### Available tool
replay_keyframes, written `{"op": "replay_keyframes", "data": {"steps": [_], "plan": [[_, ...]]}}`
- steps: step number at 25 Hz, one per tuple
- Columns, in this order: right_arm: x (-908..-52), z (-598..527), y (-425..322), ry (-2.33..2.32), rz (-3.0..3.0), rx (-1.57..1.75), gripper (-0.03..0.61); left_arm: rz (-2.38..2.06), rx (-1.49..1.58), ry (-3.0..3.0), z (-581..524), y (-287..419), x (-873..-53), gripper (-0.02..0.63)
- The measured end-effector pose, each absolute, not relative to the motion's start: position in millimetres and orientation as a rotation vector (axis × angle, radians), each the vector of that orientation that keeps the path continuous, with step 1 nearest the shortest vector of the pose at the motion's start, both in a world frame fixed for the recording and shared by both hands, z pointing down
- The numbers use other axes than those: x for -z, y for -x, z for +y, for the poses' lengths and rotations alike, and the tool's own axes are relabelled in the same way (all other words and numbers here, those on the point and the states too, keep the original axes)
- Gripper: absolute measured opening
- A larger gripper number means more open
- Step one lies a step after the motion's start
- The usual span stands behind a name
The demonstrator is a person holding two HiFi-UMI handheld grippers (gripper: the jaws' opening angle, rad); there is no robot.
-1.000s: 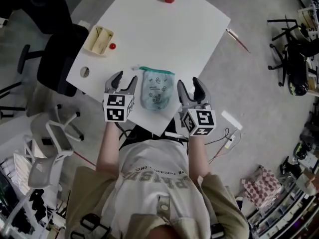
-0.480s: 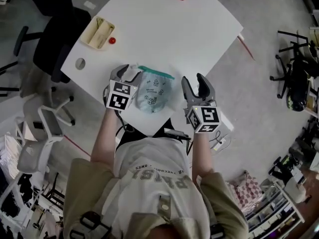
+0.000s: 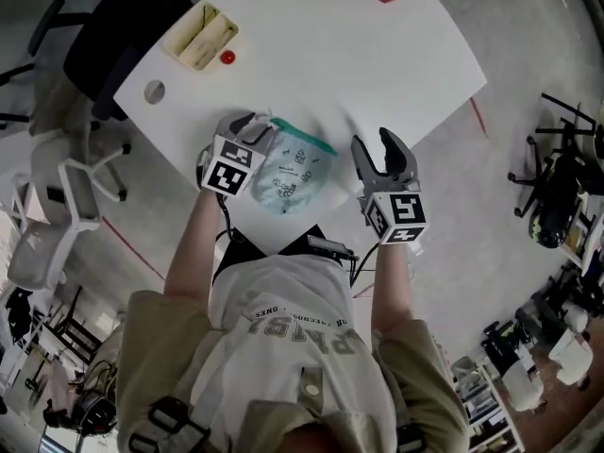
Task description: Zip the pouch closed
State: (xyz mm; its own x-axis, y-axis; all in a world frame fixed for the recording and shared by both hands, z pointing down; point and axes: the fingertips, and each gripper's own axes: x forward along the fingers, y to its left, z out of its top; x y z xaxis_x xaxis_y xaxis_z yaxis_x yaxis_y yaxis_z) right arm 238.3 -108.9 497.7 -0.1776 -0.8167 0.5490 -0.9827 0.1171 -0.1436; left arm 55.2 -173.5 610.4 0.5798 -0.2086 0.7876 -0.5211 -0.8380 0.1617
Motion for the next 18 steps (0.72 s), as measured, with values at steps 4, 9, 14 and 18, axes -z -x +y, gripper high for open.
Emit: {"op": "replay_keyframes", "data": {"steps": [4, 9, 14, 18], "plan": [[-508.6, -120.9, -229.7, -1.673, -2.098, -0.695, 0.218, -0.58, -1.153, -2.466, -176.5, -56.4, -617.5, 0.156], [-515.5, -134.3, -221.3, -1.581, -2.135, -0.687, 0.218, -0.57, -1.173, -2.487, -177.6, -58.9, -615.4, 0.1], [-524.0, -147.1, -208.8, -1.454, -2.186, -0.695, 0.218, -0.563, -1.176, -2.52, -175.9, -60.5, -612.6, 0.047], [-530.9, -158.6, -194.5, -1.303, -2.203, -0.626, 0.218, -0.523, -1.184, -2.549, -173.0, -60.0, -610.3, 0.029]]}}
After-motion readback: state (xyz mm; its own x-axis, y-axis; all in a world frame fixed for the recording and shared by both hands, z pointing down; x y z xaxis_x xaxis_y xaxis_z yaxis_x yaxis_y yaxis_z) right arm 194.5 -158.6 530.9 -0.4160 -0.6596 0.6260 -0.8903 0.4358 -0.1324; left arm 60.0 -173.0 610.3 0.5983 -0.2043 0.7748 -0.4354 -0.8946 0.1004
